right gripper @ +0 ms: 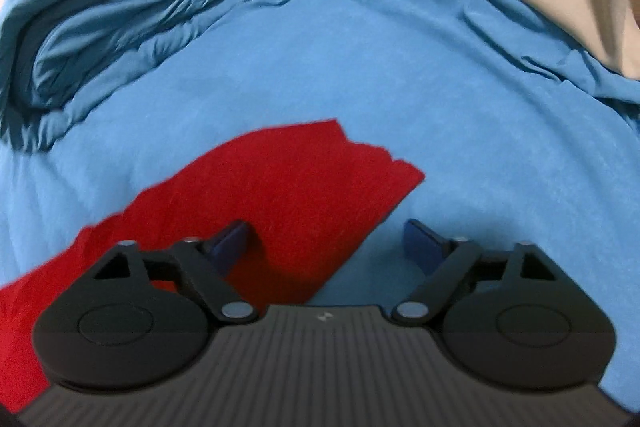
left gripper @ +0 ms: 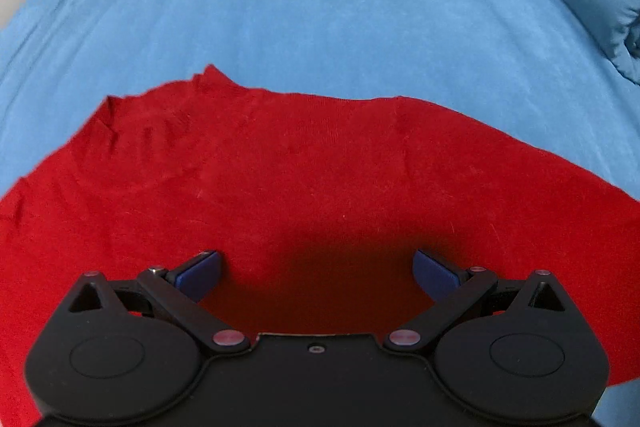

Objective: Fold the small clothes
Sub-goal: 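Move the right tool down toward a sleeve of the red sweater, then grasp the sleeve with the right tool and fold it across the body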

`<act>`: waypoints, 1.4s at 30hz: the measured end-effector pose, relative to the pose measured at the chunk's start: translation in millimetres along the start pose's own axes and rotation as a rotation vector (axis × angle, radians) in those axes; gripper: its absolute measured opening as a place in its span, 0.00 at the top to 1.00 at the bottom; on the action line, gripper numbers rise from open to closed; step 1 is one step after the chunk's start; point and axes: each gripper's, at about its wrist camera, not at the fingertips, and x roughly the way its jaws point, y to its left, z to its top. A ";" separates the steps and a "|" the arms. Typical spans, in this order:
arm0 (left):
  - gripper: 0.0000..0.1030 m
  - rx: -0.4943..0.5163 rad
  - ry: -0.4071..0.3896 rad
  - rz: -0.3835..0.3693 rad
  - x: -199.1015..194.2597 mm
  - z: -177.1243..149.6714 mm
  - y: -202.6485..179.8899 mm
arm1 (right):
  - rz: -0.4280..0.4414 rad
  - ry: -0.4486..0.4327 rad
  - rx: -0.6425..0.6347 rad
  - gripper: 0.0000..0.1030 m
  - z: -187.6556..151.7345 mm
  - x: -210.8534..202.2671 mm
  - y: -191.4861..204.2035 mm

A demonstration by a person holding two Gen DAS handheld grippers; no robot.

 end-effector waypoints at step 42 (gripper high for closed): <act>0.02 -0.255 -0.026 -0.116 -54.1 -85.0 287.6 | 0.859 0.041 -0.995 0.55 -352.6 -179.6 402.4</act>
